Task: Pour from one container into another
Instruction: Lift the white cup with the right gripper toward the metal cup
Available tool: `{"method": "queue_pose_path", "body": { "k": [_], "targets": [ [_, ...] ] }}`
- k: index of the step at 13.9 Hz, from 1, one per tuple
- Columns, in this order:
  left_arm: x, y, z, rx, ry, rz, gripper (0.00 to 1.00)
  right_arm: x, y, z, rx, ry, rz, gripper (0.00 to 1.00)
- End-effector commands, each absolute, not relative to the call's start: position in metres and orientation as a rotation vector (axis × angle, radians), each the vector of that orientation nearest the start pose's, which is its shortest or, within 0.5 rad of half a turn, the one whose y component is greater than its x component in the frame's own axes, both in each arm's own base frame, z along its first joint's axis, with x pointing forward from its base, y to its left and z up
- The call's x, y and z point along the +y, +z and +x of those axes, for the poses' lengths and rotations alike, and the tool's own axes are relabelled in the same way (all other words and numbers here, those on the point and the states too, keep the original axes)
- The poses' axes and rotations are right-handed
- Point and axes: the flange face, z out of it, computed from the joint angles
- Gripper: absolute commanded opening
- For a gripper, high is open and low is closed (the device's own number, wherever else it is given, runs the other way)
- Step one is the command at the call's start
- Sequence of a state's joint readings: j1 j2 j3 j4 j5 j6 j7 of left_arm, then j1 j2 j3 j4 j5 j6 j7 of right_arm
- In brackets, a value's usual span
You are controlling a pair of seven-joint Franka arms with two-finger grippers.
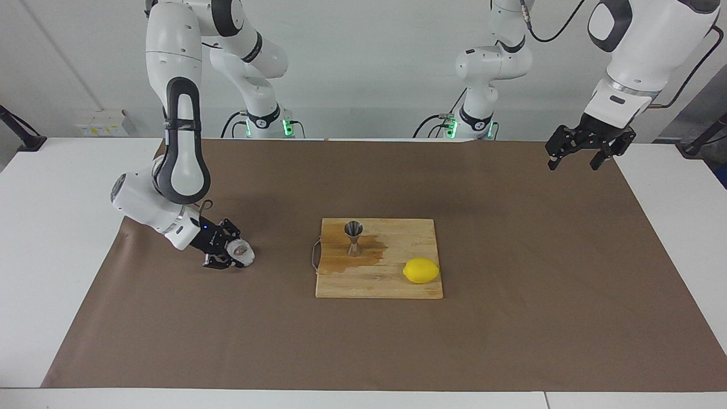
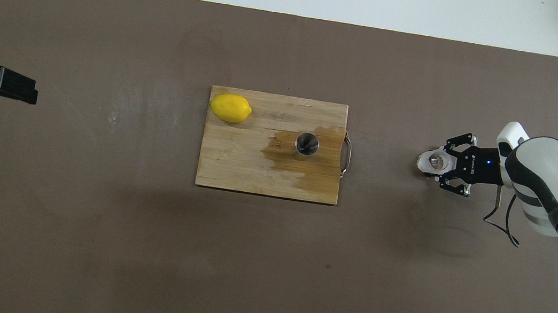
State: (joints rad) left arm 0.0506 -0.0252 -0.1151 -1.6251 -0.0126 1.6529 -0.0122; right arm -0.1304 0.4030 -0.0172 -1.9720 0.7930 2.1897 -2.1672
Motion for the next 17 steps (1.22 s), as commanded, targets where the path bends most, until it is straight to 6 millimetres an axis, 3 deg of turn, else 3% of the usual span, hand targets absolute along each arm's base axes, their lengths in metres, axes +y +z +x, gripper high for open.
{"method": "queue_pose_path", "body": {
  "k": [1,4,8,10,15,17],
  "targets": [
    [-0.034,0.624,0.544,0.096,-0.060,-3.131,1.00,-0.060,0.253,0.595,-1.813,-0.682,-1.951,0.47],
    [-0.035,0.622,0.540,0.096,-0.019,-3.132,1.00,-0.056,0.280,0.601,-1.836,-0.724,-1.960,0.47],
    [-0.034,0.622,0.540,0.094,-0.012,-3.130,1.00,-0.005,0.339,0.612,-1.885,-0.640,-2.015,0.47],
    [-0.034,0.622,0.540,0.094,-0.012,-3.130,1.00,0.034,0.369,0.621,-1.893,-0.577,-2.060,0.47],
    [-0.034,0.621,0.540,0.094,-0.010,-3.132,1.00,0.137,0.411,0.624,-1.887,-0.468,-2.170,0.47],
    [-0.034,0.622,0.540,0.094,-0.012,-3.130,1.00,0.168,0.421,0.621,-1.909,-0.437,-2.209,0.47]
  ]
}}
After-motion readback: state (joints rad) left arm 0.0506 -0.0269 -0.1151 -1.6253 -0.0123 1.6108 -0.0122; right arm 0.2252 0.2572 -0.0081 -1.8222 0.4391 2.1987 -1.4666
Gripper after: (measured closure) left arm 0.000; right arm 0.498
